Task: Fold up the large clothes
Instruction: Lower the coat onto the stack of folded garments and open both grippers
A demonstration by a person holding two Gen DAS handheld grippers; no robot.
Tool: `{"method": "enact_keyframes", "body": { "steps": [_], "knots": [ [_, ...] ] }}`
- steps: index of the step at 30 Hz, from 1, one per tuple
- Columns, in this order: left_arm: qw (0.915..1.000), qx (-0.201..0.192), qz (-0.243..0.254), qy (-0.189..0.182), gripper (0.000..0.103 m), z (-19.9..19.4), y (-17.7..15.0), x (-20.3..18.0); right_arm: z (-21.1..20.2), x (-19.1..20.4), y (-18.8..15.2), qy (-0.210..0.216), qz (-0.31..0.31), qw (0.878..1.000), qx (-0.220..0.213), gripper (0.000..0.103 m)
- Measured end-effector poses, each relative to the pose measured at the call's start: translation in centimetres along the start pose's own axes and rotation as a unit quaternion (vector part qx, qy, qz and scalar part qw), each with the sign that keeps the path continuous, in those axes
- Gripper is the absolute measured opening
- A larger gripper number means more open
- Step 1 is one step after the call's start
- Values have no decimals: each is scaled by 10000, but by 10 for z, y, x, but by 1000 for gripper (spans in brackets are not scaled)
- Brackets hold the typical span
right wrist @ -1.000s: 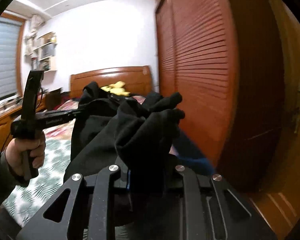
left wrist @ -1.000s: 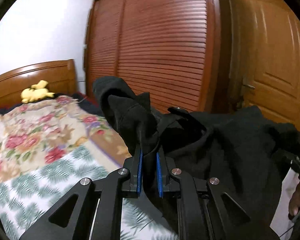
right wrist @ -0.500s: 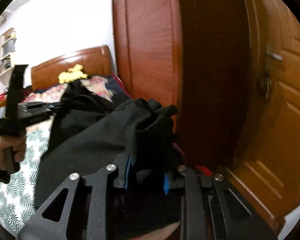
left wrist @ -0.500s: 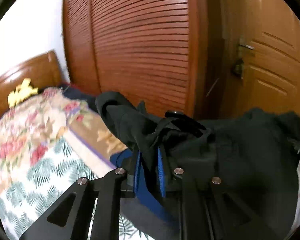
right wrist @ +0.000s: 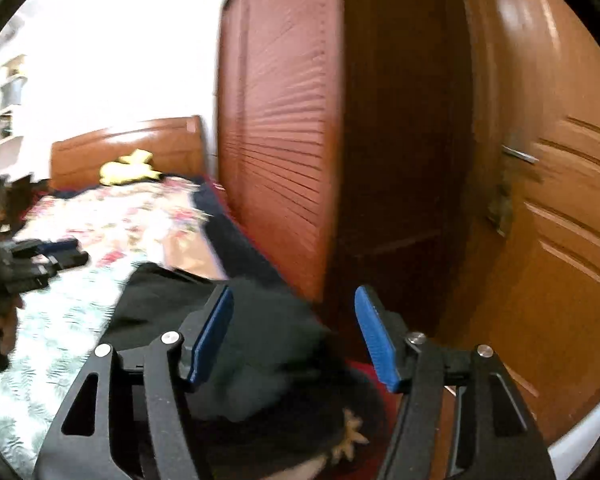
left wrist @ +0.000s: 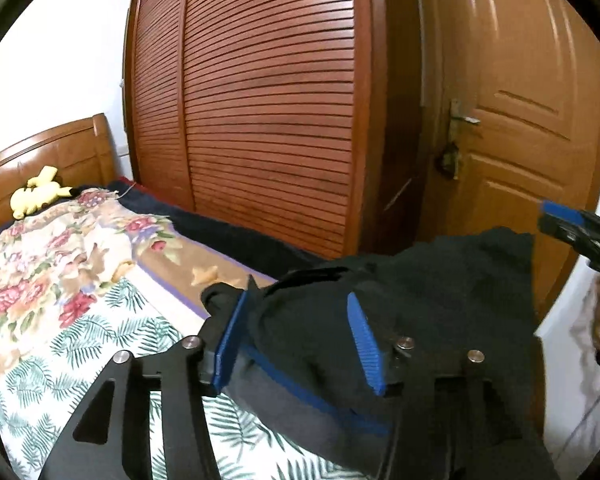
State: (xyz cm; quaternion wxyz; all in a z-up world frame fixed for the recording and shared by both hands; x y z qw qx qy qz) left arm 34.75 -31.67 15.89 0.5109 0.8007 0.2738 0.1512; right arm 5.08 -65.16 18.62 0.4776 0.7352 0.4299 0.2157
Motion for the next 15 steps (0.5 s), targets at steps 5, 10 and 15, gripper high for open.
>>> {"method": "enact_keyframes", "body": {
  "steps": [5,10,15],
  "knots": [
    [9999,-132,23,-45,65,-18,-19,-5,21,39,6,707,-321,9967,221,64],
    [9997,-138,-134,-114,74,-33,-35,-1,65,44,-21,881,-286,9914,922,59],
    [9996,-200,-205,4,83,-54,-43,3,83,9,-61,451,176,9852,1645,56]
  ]
}}
Point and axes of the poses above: each gripper's, at about its wrist camera, not at the fingertips, and z roughly the way its jaws point, x to its left, y to its top, the point moved 7 cm from there along z, roughly the way its jaws point, and after that the axes turned 1 degree about -y, right-handed, at the moved point
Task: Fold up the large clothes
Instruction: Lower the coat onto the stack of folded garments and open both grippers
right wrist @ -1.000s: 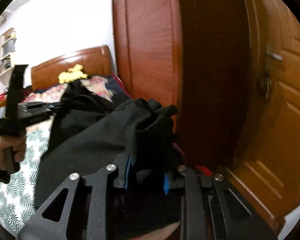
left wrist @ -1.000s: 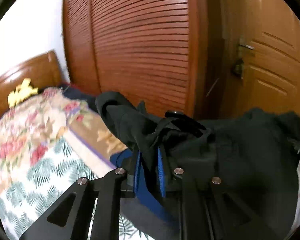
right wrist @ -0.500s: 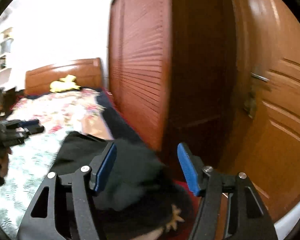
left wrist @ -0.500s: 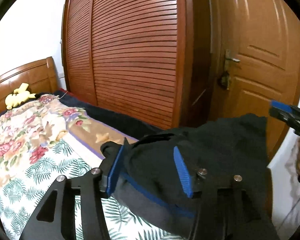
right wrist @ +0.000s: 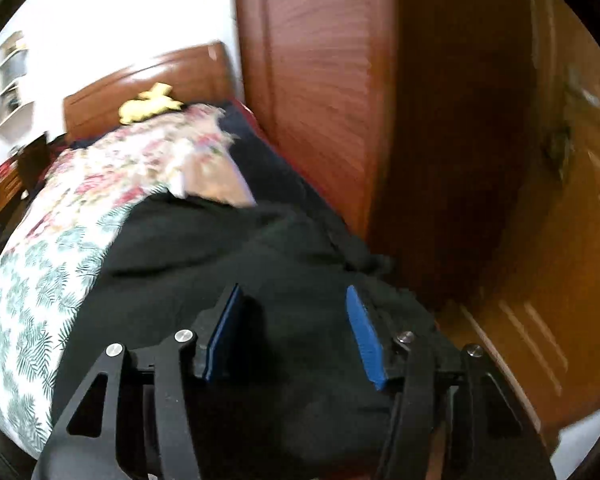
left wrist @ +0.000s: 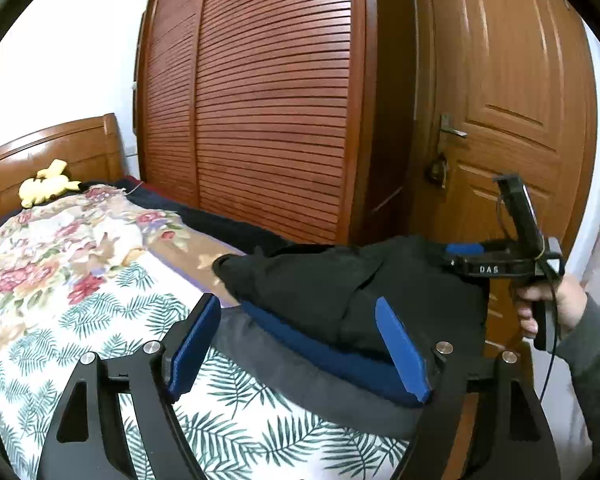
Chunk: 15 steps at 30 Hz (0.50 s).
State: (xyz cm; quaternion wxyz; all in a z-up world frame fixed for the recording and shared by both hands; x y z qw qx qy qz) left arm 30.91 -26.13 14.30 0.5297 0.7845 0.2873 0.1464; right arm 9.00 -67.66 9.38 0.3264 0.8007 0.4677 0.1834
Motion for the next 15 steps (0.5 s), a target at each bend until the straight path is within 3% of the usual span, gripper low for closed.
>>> {"method": "enact_keyframes", "body": {
  "steps": [9,15],
  "knots": [
    [9998,-96,-135,148,92,-23,-5,4,2,-17,-29,-211,145,9992,298,56],
    [9993,-137,-144,308,93,-42,-9,3,-40,-1,-18,-369,73,9991,-186,56]
  ]
}}
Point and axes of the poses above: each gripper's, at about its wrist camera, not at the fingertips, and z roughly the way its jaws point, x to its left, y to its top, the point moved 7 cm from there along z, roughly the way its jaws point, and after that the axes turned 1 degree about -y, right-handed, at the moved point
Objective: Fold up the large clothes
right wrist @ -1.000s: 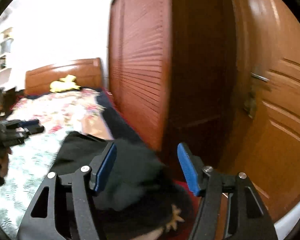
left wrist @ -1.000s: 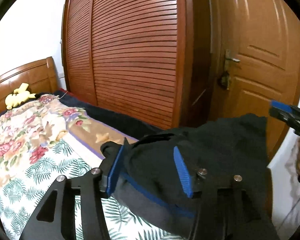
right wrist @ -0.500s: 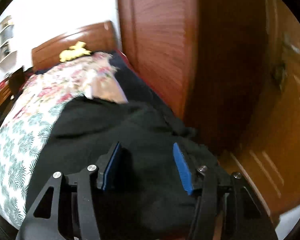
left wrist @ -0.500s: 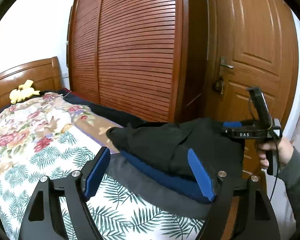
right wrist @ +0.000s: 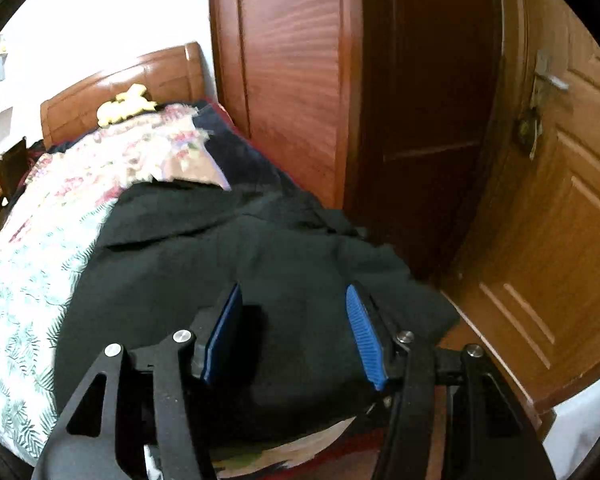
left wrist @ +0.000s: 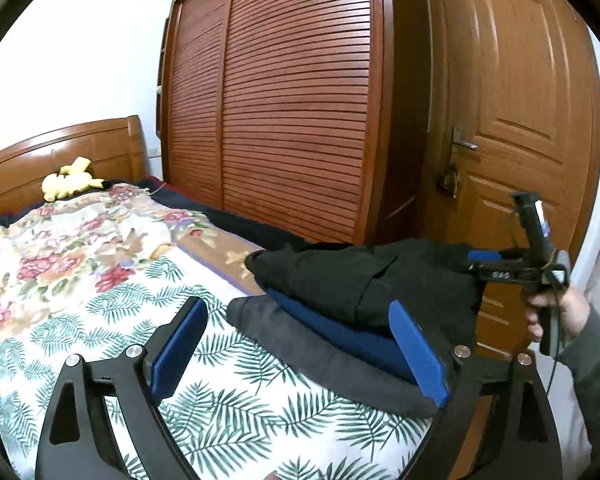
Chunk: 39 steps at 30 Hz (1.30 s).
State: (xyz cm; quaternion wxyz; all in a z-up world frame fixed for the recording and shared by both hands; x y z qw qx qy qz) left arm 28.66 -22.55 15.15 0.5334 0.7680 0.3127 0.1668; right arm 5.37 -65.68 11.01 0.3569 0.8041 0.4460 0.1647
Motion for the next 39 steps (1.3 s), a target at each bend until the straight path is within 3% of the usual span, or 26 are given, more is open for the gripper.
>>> {"method": "enact_keyframes", "body": {
  "steps": [3,7,12,25,30,39],
  "knots": [
    [10000,-13,-26,37,93,-10,-4,-3,-18,16,5,0,-137,9997,-206,57],
    [9999,-24,-12,138,93,-25,-13,-6,-46,48,6,205,-297,9982,-479,75],
    [9997,48,-142,182,93,-46,-28,-4,-66,98,-6,615,-441,9950,-649,78],
    [9976,173,-327,588,95,-112,-61,-2,-89,189,-62,976,-591,9903,-794,81],
    [9934,234,-379,1061,95,-133,-75,5,-93,226,-82,1246,-678,9869,-767,81],
    [9845,272,-818,1525,95,-153,-98,27,-96,292,-113,1536,-930,9813,-688,81]
  ]
}}
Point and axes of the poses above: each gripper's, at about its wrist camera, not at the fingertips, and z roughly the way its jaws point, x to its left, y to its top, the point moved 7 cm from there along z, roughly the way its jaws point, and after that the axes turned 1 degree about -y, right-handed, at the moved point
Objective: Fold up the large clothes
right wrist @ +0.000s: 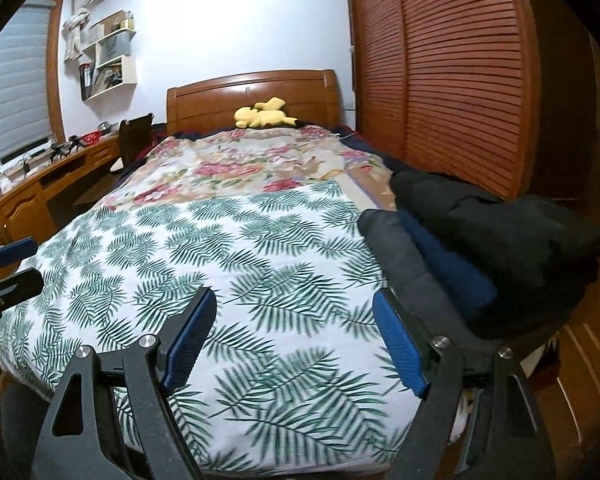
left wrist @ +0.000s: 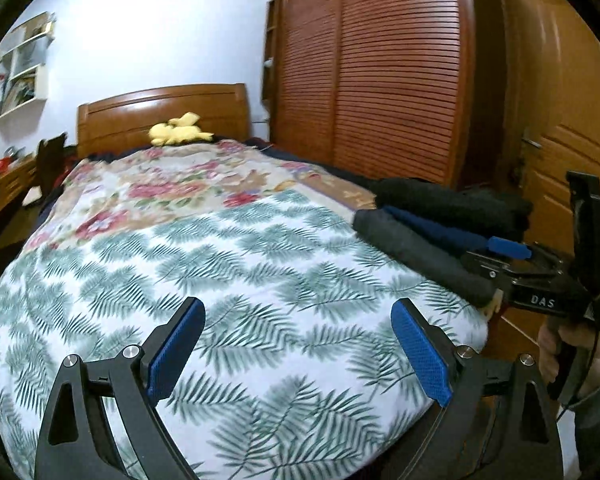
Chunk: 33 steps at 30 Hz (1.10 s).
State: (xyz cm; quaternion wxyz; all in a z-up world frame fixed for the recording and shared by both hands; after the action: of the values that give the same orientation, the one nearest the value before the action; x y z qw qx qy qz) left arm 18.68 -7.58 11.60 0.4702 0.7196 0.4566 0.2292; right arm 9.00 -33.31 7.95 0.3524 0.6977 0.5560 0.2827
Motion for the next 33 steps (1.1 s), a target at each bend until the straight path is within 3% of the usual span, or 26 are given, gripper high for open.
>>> {"method": "enact_keyframes", "body": {
  "steps": [8,16,29,33],
  "knots": [
    [9967,23,-459,674,95,-17,-25,29,10,55,-17,391,-149,9991,10,81],
    [9916,0,-664,1106,95,-48,-40,32,4,101,-36,814,-223,9964,23,81],
    [9820,-733,-511,1663,95,-104,-16,11,-48,153,-15,1230,-281,9900,-627,81],
    [9796,-876,-498,1737,95,-120,-31,6,-62,155,-6,1240,-253,9883,-847,81]
  ]
}}
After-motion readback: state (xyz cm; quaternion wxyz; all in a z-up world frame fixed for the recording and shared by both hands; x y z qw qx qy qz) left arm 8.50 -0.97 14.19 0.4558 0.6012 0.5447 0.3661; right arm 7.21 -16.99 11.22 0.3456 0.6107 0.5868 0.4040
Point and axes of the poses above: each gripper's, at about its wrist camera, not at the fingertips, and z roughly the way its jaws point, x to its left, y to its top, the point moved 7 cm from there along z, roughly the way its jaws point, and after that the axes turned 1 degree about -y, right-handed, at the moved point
